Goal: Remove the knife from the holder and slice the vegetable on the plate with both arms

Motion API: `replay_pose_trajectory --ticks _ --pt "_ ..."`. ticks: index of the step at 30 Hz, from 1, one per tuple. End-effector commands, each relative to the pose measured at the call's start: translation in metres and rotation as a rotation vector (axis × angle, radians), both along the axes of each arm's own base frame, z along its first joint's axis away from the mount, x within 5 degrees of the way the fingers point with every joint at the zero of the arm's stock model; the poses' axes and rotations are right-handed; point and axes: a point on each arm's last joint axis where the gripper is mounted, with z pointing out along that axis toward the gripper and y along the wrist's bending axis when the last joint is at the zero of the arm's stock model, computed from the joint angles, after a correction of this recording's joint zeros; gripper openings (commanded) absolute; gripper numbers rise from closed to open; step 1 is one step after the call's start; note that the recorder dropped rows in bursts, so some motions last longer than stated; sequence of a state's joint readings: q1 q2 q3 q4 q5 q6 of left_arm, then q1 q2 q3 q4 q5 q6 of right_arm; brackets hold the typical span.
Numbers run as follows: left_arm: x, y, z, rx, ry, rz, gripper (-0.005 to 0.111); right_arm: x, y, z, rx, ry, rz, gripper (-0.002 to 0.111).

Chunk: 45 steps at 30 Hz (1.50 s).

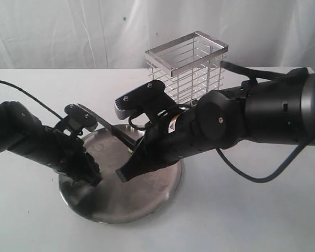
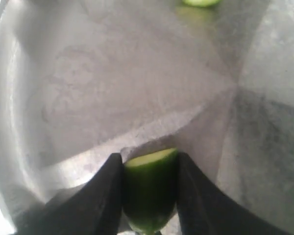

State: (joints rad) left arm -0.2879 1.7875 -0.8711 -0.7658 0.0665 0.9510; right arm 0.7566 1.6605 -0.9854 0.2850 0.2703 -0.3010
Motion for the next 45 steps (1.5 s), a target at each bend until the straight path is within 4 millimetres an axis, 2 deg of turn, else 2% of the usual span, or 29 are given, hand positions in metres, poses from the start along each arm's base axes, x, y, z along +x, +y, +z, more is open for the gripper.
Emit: replay_pose_trajectory --ticks 1,6,11,14,18,23,28,32,39,45 --pt "0.008 -0.013 0.020 -0.085 -0.002 0.006 0.028 0.000 -0.001 0.011 0.025 -0.033 0.001 0.000" --pt "0.011 -0.020 0.036 -0.134 0.013 -0.049 0.028 0.000 -0.001 0.012 0.026 -0.041 0.002 0.000" --pt "0.014 -0.022 0.026 -0.147 0.042 -0.021 0.028 0.000 -0.001 0.012 0.024 -0.042 0.004 0.000" --pt "0.015 -0.023 0.013 -0.153 0.081 0.000 0.037 -0.001 -0.002 0.011 0.018 -0.036 0.007 0.000" --pt "0.018 -0.022 0.008 -0.146 0.078 0.019 0.056 -0.002 -0.002 0.010 0.002 -0.024 0.016 0.000" --pt "0.014 -0.023 0.025 -0.171 0.054 -0.001 0.058 -0.002 -0.003 0.010 -0.014 -0.030 0.029 0.000" --pt "0.001 -0.019 0.064 -0.156 -0.031 -0.090 0.058 -0.002 -0.006 0.008 -0.064 -0.037 0.036 0.000" --pt "-0.009 -0.004 0.084 -0.129 -0.008 -0.075 0.058 -0.002 -0.014 0.003 -0.145 -0.013 0.026 0.000" --pt "-0.016 0.028 0.094 -0.093 0.073 0.006 0.058 -0.006 -0.017 0.009 -0.146 0.006 0.019 0.000" --pt "-0.015 0.037 0.093 -0.095 0.082 0.033 0.058 -0.022 -0.009 0.012 -0.179 0.020 0.090 0.000"
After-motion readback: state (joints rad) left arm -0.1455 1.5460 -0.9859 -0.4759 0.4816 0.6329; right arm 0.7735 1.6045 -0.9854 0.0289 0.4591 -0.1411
